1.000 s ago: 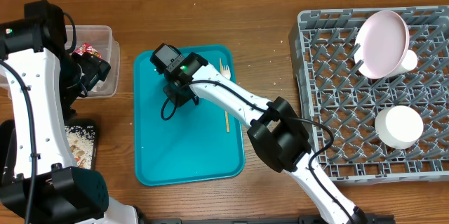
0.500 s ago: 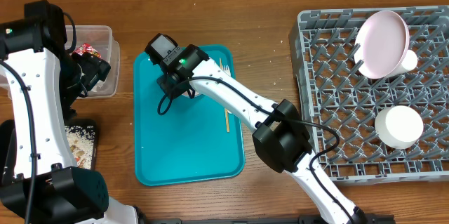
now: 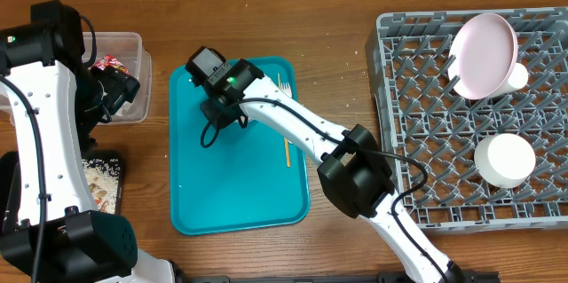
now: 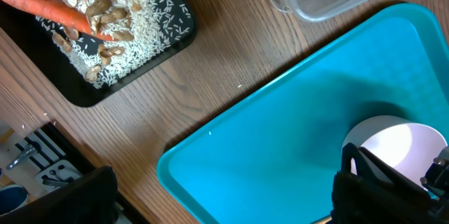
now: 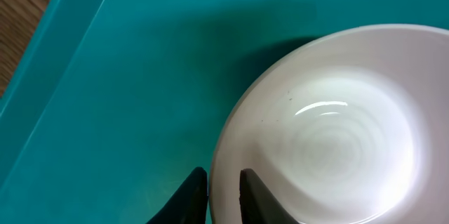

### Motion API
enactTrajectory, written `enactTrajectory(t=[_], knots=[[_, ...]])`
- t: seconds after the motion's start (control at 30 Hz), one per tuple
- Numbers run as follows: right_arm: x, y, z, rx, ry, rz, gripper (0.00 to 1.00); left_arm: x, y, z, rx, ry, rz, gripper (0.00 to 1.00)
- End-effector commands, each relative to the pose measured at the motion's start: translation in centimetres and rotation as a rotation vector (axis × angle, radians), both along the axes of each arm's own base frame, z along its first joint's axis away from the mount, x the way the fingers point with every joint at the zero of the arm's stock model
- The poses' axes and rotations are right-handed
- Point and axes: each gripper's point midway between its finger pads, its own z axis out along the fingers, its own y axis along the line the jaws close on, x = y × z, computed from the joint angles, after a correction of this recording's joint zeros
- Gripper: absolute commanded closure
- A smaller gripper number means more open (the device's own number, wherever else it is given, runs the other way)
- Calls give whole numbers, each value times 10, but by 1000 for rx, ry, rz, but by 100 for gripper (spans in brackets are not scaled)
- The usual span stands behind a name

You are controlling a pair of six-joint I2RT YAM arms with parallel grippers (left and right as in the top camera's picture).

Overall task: Sort waste into correct bins and load items into the dishwasher
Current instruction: 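Carry the pink bowl to the rack's right side and stand it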

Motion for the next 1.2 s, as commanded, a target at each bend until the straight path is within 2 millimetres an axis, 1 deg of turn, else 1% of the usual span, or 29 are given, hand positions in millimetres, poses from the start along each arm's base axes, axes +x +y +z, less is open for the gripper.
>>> enactTrajectory(t=[0.0,0.07,0.17,0.23,0.33,0.37,0.4,0.43,0.47,0.5,0.53,0.57,0.6,0.63,0.67,0.7,0.73,0.77,0.8,0.83,0.87,0.9,0.93,0.97,1.0,1.07,1.1,1.13,1.17], knots=[[1,2,24,33,-26,0,89,0,-1,-2,6,9,-4,0],[-1,4,24,45,-16,5,96,0,-1,-2,6,9,-4,0],[-2,8,28,65,-10,8,96,0,-1,-2,6,9,-4,0],[-2,11,40,86,-14,9,96,0,-1,-2,6,9,-4,0],[0,7,74,128,-25,-37,96,0,-1,-2,6,9,-4,0],[2,3,90,145,-33,-58,96,0,-1,-1,6,9,-4,0],[3,0,102,158,-37,-77,96,0,-1,-2,6,9,-4,0],[6,-10,124,185,-46,-117,96,0,-1,-1,6,9,-4,0],[10,-23,151,218,-60,-165,96,0,-1,-2,6,9,-4,0],[15,-42,179,255,-77,-221,96,0,-1,-2,6,9,-4,0],[17,-52,194,272,-87,-249,96,0,-1,-2,6,9,-4,0],[19,-68,212,294,-101,-286,96,0,-1,-2,6,9,-4,0],[21,-95,239,321,-120,-341,96,0,-1,-2,6,9,-4,0],[22,-113,255,337,-132,-381,96,0,-1,-2,6,9,-4,0],[21,-141,275,354,-147,-433,96,0,-1,-2,6,9,-4,0],[20,-157,285,361,-153,-459,96,0,-1,-2,6,9,-4,0],[17,-194,306,377,-167,-520,96,0,-1,-2,6,9,-4,0],[14,-212,314,384,-169,-551,96,0,-1,-2,6,9,-4,0],[10,-239,324,395,-173,-599,96,0,-1,-2,6,9,-4,0],[7,-261,330,398,-175,-643,96,0,-1,-1,6,9,-4,0],[4,-282,334,394,-176,-690,96,0,-1,-2,6,9,-4,0],[0,-308,336,380,-177,-750,96,0,-1,-2,6,9,-4,0],[-8,-343,338,360,-172,-839,96,0,-1,-2,6,9,-4,0],[-11,-357,338,353,-171,-876,96,0,-1,-2,6,9,-4,0],[-20,-391,339,334,-171,-966,96,0,-1,-2,6,9,-4,0],[-27,-441,345,351,-200,-1068,96,0,-1,-1,6,9,-4,0],[-29,-454,347,363,-206,-1096,96,0,-1,-2,6,9,-4,0],[-32,-478,350,389,-217,-1125,96,0,-1,-2,6,9,-4,0],[-35,-491,351,408,-223,-1140,96,0,-1,-2,6,9,-4,0]])
